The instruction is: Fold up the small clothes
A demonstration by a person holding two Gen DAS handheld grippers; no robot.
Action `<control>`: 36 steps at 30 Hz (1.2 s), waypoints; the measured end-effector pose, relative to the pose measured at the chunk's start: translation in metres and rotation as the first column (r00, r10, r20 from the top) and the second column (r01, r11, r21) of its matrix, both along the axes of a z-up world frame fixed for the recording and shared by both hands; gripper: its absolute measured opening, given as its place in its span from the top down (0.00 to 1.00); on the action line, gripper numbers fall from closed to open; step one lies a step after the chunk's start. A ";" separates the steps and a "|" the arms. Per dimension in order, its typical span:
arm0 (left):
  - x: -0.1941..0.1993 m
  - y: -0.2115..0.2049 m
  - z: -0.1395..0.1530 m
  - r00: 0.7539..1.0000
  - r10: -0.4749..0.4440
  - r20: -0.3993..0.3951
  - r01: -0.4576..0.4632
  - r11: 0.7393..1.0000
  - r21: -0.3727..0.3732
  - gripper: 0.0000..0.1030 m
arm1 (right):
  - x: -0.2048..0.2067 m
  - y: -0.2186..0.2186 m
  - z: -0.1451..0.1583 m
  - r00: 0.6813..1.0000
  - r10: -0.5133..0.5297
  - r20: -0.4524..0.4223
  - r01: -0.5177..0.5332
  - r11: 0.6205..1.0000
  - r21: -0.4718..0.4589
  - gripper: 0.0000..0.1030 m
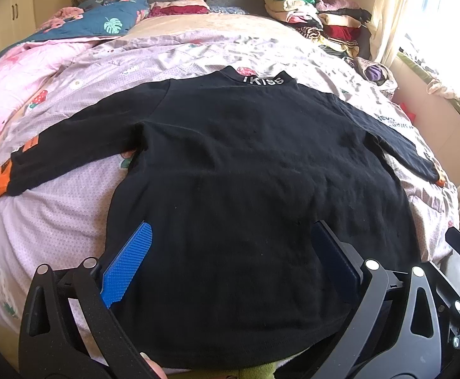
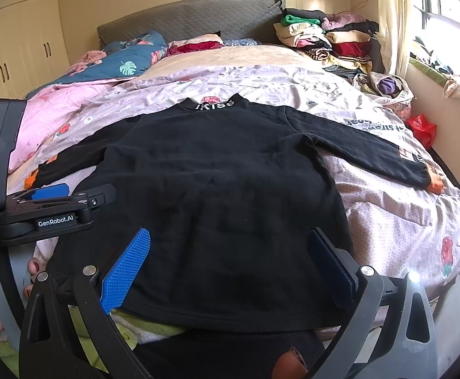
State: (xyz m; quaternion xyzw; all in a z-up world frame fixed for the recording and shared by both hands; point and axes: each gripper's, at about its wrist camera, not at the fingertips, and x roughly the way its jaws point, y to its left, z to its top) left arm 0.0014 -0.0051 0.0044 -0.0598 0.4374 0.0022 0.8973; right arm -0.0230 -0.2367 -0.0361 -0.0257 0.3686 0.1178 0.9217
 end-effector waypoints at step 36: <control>0.078 -0.004 0.005 1.000 -0.001 -0.014 0.001 1.000 0.004 0.08 | 0.077 -0.022 0.014 0.996 -0.081 -0.040 0.082 0.996 0.027 0.04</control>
